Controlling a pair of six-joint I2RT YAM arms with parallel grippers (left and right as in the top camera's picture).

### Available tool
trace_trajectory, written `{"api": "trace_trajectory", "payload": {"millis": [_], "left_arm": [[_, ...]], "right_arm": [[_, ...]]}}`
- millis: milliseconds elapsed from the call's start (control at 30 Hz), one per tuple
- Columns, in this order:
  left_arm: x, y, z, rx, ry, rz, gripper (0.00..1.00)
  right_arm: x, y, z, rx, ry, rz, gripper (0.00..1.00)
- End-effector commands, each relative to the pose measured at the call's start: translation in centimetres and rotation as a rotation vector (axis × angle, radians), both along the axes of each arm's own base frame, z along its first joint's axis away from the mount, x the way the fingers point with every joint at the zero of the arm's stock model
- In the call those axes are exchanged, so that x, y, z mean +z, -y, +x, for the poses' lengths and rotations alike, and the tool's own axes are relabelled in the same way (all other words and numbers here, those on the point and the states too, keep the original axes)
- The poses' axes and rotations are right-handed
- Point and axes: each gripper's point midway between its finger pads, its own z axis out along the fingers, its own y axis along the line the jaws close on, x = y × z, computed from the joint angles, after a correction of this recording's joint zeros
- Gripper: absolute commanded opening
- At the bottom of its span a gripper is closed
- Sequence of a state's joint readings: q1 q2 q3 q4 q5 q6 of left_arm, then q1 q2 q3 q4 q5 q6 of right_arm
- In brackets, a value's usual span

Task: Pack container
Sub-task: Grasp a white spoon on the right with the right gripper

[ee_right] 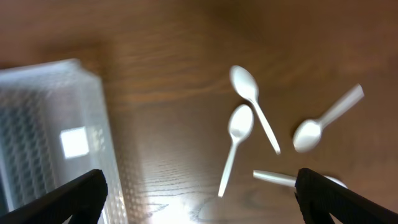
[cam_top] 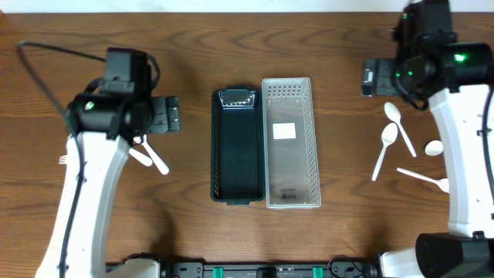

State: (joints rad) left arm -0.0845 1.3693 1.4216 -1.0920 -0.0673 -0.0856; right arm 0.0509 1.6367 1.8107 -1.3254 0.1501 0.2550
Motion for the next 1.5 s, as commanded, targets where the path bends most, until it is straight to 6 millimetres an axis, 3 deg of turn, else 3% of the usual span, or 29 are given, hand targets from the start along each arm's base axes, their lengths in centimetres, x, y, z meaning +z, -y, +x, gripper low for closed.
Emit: {"api": "trace_trajectory", "payload": {"millis": [0, 200, 400, 567, 767, 1067, 1467], "left_arm": [[1.7, -0.9, -0.6, 0.03, 0.049, 0.005, 0.98], [2.4, -1.2, -1.0, 0.04, 0.072, 0.004, 0.98], [2.2, -1.2, -0.9, 0.039, 0.064, 0.004, 0.98], [2.2, -1.2, -0.9, 0.039, 0.063, 0.004, 0.98], [2.1, -1.2, -0.9, 0.039, 0.062, 0.004, 0.98], [2.0, -1.2, -0.9, 0.039, 0.059, 0.004, 0.98], [1.9, -1.2, -1.0, 0.039, 0.056, 0.005, 0.98]], "right_arm": [[-3.0, 3.7, -0.5, -0.304, -0.05, 0.008, 0.99], [-10.5, 5.9, -1.7, -0.445, -0.164, 0.064, 0.99], [-18.0, 5.2, -3.5, -0.42, -0.294, 0.126, 0.99], [-22.1, 5.0, -5.0, -0.421, -0.368, 0.119, 0.99], [-24.2, 5.0, -5.0, -0.399, -0.372, 0.115, 0.99], [-25.0, 5.1, -3.8, -0.336, -0.337, 0.107, 0.99], [-28.7, 4.9, -4.8, -0.341, -0.434, 0.105, 0.99]]}}
